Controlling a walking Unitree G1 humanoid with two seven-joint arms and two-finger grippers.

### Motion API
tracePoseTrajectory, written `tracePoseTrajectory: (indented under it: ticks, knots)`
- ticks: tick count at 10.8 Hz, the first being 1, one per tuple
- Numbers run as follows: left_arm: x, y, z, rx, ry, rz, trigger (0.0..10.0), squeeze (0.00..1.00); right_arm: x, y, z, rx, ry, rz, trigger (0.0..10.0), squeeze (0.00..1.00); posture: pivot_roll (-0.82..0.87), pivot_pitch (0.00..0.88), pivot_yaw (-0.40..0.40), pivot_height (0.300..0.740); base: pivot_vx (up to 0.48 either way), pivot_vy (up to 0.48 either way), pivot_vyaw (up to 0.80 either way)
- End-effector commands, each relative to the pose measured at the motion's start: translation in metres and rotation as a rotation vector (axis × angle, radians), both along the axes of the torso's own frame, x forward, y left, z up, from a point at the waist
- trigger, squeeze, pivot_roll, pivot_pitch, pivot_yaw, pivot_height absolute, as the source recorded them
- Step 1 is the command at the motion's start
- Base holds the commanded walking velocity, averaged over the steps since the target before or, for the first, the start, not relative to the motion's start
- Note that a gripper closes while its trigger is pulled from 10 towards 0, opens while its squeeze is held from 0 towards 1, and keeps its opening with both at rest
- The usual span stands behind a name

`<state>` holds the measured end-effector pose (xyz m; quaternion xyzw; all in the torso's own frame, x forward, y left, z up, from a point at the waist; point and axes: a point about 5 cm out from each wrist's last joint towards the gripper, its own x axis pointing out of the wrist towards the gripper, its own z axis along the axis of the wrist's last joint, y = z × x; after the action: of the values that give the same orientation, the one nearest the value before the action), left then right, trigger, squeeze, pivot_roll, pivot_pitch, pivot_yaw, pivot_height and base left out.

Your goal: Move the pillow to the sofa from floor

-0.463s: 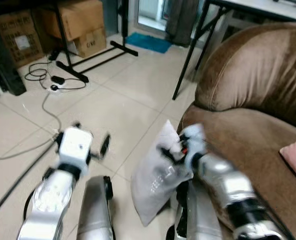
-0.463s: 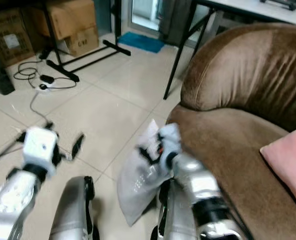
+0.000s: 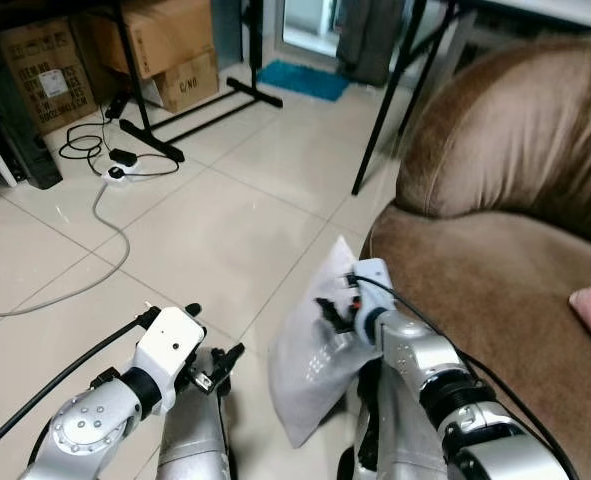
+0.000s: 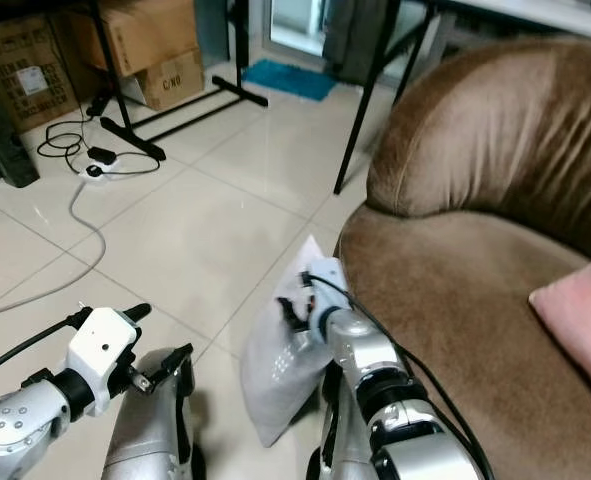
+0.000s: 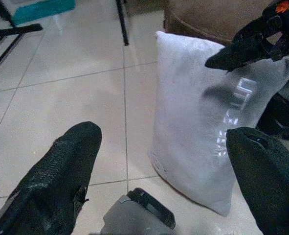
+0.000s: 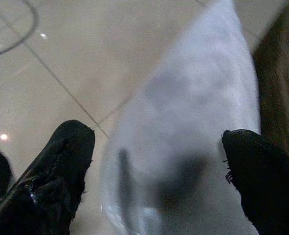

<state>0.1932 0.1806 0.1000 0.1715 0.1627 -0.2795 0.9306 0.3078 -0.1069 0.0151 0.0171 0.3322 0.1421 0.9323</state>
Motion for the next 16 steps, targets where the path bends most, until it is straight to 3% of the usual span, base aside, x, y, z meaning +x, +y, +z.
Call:
tracePoseTrajectory:
  ticks: [1, 3, 4, 6, 8, 10, 11, 13, 16]
  knots:
    - [0.0, -0.001, 0.006, -0.005, -0.017, -0.021, 10.0, 0.0, 0.002, -0.007, 0.0, -0.024, -0.009, -0.039, 10.0, 1.0, 0.17, 0.038, -0.042, 0.485, 0.0, 0.0, 0.0]
    - [-0.006, 0.0, 0.007, 0.001, -0.004, -0.043, 10.0, 0.0, -0.001, -0.02, -0.011, -0.148, -0.001, -0.087, 10.0, 0.99, 0.18, 0.063, -0.033, 0.485, 0.0, 0.0, 0.0]
    - [-0.008, 0.0, 0.007, 0.002, 0.004, -0.052, 10.0, 0.0, -0.009, -0.024, -0.022, -0.156, 0.068, -0.091, 10.0, 0.0, 0.18, 0.061, -0.032, 0.485, 0.0, 0.0, 0.0]
    - [-0.007, -0.001, 0.008, 0.001, 0.004, -0.059, 10.0, 0.0, -0.021, -0.016, -0.033, -0.076, 0.156, -0.05, 10.0, 0.0, 0.19, 0.059, -0.032, 0.485, 0.0, 0.0, 0.0]
    - [-0.006, -0.001, 0.01, -0.003, 0.001, -0.059, 10.0, 0.0, -0.024, -0.001, -0.034, 0.019, 0.179, 0.032, 10.0, 0.0, 0.2, 0.06, -0.033, 0.485, 0.0, 0.0, 0.0]
    - [-0.006, -0.003, 0.01, -0.005, 0.006, -0.066, 10.0, 0.0, -0.027, 0.007, -0.035, 0.051, 0.195, 0.082, 9.7, 0.0, 0.2, 0.061, -0.033, 0.485, 0.0, 0.0, 0.0]
    - [-0.007, -0.003, 0.01, -0.009, 0.011, -0.071, 10.0, 0.0, -0.027, 0.007, -0.035, 0.049, 0.193, 0.081, 0.0, 0.0, 0.2, 0.056, -0.034, 0.485, 0.0, 0.0, 0.0]
    - [-0.012, -0.005, 0.008, -0.033, 0.064, -0.101, 10.0, 0.0, -0.027, 0.003, -0.036, 0.016, 0.182, 0.064, 0.0, 0.0, 0.2, 0.054, -0.036, 0.485, 0.0, 0.0, 0.0]
    - [-0.028, 0.004, 0.001, -0.062, 0.252, -0.131, 10.0, 0.0, -0.027, -0.001, -0.037, -0.006, 0.181, 0.051, 0.0, 0.0, 0.2, 0.047, -0.037, 0.485, 0.0, 0.0, 0.0]
